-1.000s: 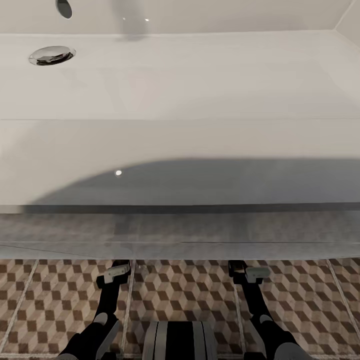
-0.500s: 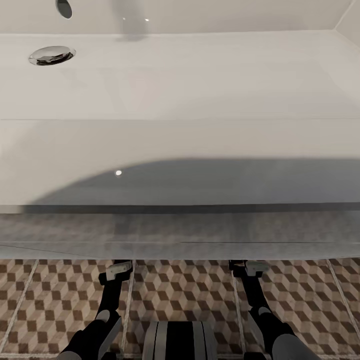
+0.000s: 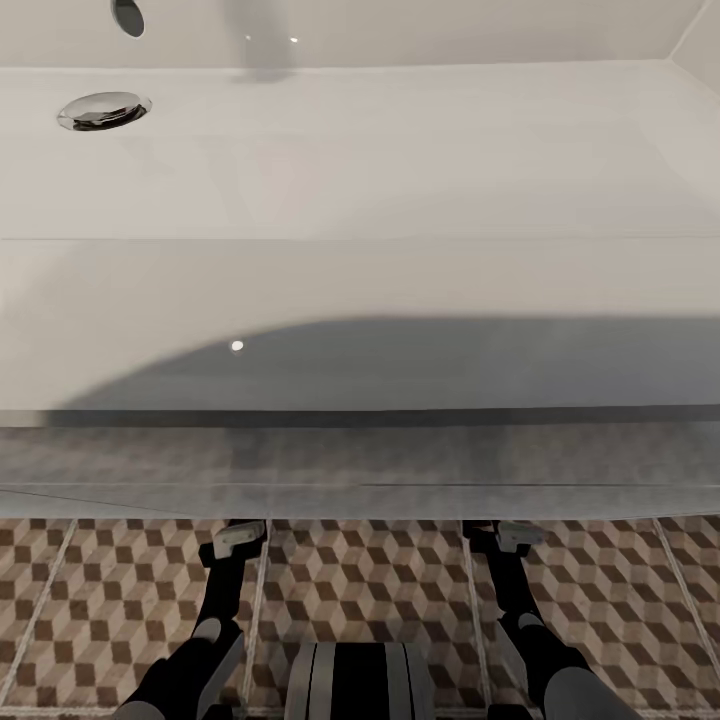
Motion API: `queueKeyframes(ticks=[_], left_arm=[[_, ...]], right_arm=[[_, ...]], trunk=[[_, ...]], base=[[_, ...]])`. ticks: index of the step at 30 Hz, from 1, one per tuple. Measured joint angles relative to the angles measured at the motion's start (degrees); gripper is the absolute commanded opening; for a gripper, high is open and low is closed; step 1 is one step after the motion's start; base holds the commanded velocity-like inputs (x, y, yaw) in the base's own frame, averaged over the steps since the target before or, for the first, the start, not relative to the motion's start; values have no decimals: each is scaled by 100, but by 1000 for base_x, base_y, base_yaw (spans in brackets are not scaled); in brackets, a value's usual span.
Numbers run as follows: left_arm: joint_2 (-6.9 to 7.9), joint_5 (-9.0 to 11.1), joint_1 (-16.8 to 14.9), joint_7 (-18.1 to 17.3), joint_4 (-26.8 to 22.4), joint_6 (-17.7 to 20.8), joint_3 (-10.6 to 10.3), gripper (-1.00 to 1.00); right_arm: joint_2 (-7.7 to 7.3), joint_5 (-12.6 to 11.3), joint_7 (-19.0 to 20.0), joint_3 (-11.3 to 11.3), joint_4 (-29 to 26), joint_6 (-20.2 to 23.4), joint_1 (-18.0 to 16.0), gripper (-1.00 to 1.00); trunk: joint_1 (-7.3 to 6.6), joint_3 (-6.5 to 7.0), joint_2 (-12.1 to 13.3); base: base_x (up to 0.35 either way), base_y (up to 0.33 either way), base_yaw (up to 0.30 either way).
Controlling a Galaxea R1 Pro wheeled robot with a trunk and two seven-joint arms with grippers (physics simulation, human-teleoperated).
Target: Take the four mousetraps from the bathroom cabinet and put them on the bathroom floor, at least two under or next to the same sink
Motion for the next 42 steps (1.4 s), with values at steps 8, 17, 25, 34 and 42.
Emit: queueKeyframes(ticks=[8,17,25,34,42], left_arm=[[14,-10,-1,16,-243,57,-9,-100],[40,-16,-1,35,-312,65,-1,-100],[62,-10,1,4,-313,35,14,-100],[24,-10,0,4,-299,31,-6,-100],[36,-17,2,3,-282,31,0,-100]], right_arm=[[0,-23,4,11,-8,-5,0,-100],[0,-27,-1,14,-56,-16,-7,-100],[0,-23,-1,14,-89,-15,-7,-100],[0,-29,0,15,-231,-2,-7,-100],[-1,-30,4,15,-243,-7,-7,-100]], trunk=[[0,0,0],[0,0,0],[0,0,0],[0,0,0],[0,0,0]], base=[[0,0,0],[0,0,0],[0,0,0],[0,0,0],[0,0,0]])
